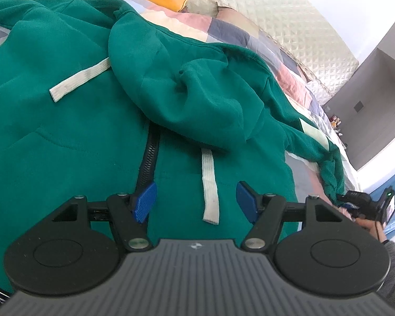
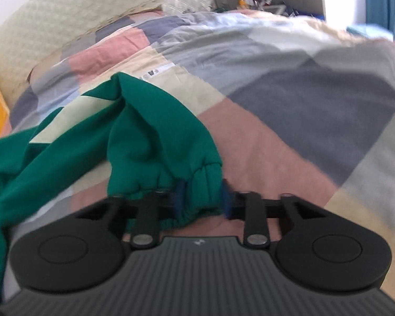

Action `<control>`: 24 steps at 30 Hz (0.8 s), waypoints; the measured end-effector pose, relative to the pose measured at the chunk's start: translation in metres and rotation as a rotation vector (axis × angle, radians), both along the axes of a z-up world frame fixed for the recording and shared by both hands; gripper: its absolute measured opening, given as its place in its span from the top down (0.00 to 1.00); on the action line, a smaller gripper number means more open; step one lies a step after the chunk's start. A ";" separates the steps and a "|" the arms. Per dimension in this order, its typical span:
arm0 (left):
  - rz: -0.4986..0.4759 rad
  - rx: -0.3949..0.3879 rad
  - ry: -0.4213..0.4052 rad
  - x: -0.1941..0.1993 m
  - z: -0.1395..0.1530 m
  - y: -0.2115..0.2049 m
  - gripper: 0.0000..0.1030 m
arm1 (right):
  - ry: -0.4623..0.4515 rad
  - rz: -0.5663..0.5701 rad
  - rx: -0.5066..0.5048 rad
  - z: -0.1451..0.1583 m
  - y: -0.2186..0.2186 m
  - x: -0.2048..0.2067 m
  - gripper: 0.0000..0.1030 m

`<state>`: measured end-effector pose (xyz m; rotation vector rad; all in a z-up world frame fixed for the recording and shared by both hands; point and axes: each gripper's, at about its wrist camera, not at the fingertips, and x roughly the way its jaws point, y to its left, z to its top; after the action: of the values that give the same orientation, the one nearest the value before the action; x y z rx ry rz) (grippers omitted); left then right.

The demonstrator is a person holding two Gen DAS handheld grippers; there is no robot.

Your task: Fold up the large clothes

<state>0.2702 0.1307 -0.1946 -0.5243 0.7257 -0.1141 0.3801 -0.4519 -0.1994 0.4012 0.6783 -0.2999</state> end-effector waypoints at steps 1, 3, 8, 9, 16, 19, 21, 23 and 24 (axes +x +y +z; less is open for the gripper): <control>-0.003 0.002 0.001 0.000 -0.001 -0.001 0.31 | -0.017 -0.003 -0.024 0.008 -0.001 -0.001 0.83; -0.002 0.013 -0.007 0.000 0.000 -0.004 0.31 | -0.068 -0.036 -0.082 0.025 -0.007 -0.008 0.85; -0.025 0.028 -0.033 -0.002 0.003 -0.010 0.34 | -0.145 -0.123 -0.138 0.070 -0.048 -0.014 0.86; -0.028 0.027 -0.035 -0.002 0.003 -0.010 0.34 | -0.157 -0.146 -0.138 0.076 -0.057 -0.015 0.87; -0.037 0.033 -0.048 -0.001 0.004 -0.015 0.34 | -0.154 -0.184 -0.170 0.092 -0.099 0.013 0.87; -0.037 0.062 -0.059 0.001 0.006 -0.019 0.34 | -0.082 -0.186 -0.190 0.080 -0.102 0.038 0.87; -0.038 0.075 -0.060 0.004 0.006 -0.021 0.34 | -0.005 -0.192 -0.174 0.064 -0.106 0.055 0.87; -0.036 0.077 -0.049 0.007 0.005 -0.022 0.34 | 0.046 -0.203 -0.152 0.047 -0.109 0.066 0.86; -0.036 0.077 -0.047 0.009 0.004 -0.021 0.34 | 0.049 -0.202 -0.144 0.040 -0.111 0.070 0.86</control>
<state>0.2789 0.1092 -0.1905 -0.4341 0.6911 -0.1316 0.4503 -0.5624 -0.1590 0.3260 0.6608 -0.5489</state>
